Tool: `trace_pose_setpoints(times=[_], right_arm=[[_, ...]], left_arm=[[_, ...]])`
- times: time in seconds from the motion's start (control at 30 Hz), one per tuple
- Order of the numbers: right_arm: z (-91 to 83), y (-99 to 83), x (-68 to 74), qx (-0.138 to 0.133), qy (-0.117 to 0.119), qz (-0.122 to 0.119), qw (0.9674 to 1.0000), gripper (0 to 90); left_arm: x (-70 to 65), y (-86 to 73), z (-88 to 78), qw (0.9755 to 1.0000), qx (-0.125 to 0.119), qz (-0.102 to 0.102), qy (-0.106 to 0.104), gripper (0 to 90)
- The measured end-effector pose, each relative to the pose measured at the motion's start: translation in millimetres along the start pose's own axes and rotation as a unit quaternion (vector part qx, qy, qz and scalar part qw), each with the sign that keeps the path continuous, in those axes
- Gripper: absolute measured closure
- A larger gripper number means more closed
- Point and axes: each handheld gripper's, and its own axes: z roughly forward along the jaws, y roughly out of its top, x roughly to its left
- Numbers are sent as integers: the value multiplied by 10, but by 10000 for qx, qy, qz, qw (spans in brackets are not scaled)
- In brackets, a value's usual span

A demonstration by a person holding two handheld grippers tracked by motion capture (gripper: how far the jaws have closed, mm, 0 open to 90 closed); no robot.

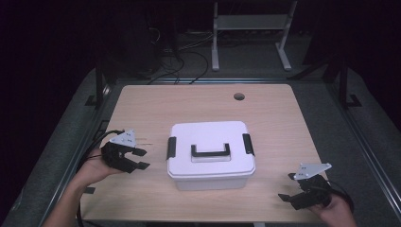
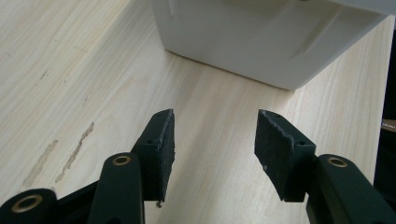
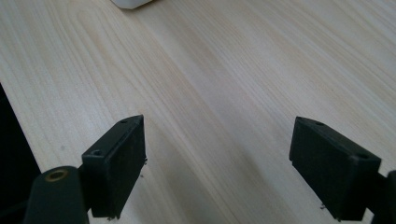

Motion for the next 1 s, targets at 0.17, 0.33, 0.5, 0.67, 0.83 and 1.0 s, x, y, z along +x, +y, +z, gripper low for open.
trace_pose_setpoints(times=[0.17,0.33,0.5,0.67,0.83,1.0], right_arm=[[-8,3,-4,-11,-8,-23,10000,180],[-23,21,0,-40,-18,-25,10000,180],[-14,11,-6,-16,-11,5,10000,181],[-13,25,-13,-32,-14,-12,10000,181],[4,48,-16,-33,7,-38,10000,180],[28,71,-15,-40,40,-73,10000,181]], left_arm=[[-24,-82,8,10000,-13,-55,-8,462],[-49,-129,-14,10000,-13,-38,1,458],[-45,-167,-45,9999,-104,-72,42,448],[-48,-231,-49,9998,-135,-157,58,438],[-57,-293,-86,9995,-191,-207,105,424],[-83,-381,-129,9992,-199,-266,213,407]])
